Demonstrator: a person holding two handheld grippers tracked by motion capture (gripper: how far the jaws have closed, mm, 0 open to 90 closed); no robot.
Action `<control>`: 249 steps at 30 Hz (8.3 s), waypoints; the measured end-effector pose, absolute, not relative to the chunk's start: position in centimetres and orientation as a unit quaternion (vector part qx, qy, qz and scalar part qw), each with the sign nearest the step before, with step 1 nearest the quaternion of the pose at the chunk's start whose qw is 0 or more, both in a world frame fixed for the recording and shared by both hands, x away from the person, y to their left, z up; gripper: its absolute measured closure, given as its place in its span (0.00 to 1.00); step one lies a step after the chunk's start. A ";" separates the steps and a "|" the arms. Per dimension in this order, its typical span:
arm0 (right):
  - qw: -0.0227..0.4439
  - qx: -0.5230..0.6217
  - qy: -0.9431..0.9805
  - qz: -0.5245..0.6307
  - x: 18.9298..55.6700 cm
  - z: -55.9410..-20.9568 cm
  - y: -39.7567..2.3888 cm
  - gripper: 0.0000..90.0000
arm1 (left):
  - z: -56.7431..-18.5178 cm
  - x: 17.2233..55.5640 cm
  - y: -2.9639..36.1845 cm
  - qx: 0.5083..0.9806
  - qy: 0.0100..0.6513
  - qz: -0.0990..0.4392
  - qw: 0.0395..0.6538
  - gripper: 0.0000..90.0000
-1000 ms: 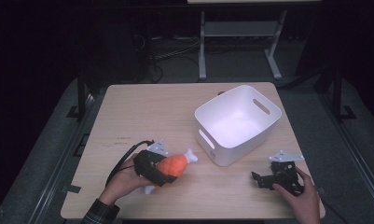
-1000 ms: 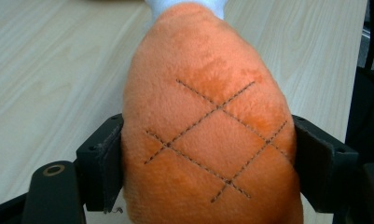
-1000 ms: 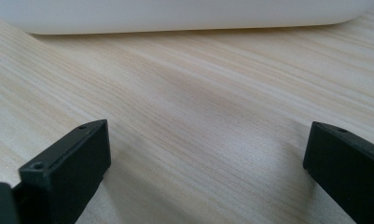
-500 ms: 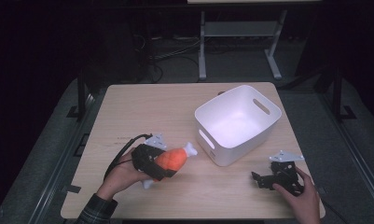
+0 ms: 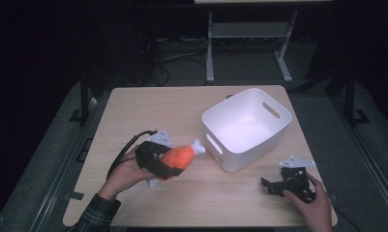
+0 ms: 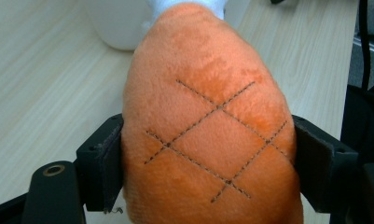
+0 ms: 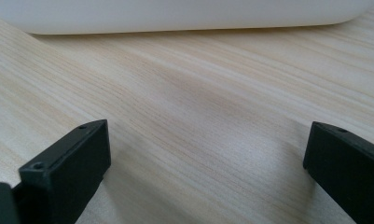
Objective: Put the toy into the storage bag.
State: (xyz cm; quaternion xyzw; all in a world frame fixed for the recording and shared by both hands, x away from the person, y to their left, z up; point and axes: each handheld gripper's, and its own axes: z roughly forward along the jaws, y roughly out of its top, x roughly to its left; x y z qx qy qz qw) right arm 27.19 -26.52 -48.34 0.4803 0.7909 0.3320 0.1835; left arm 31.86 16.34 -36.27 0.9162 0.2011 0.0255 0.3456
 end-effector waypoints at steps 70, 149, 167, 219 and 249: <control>0.183 0.480 0.791 0.332 27.2 -48.3 -26.5 0.00 | -27.9 41.6 8.3 0.918 0.147 0.047 0.366 0.24; 0.184 0.480 0.791 0.332 27.2 -48.3 -26.5 0.00 | -32.8 47.5 -1.7 0.932 0.137 0.036 0.334 0.17; 0.183 0.480 0.791 0.333 27.2 -48.3 -26.5 0.00 | -31.0 45.4 2.4 0.926 0.141 0.057 0.346 0.17; 0.183 0.480 0.791 0.332 27.2 -48.3 -26.5 0.00 | -37.0 33.9 19.3 0.880 0.259 0.109 0.383 0.18; 0.184 0.480 0.791 0.332 27.2 -48.3 -26.5 0.00 | -45.7 25.9 24.9 0.857 0.333 0.169 0.355 0.17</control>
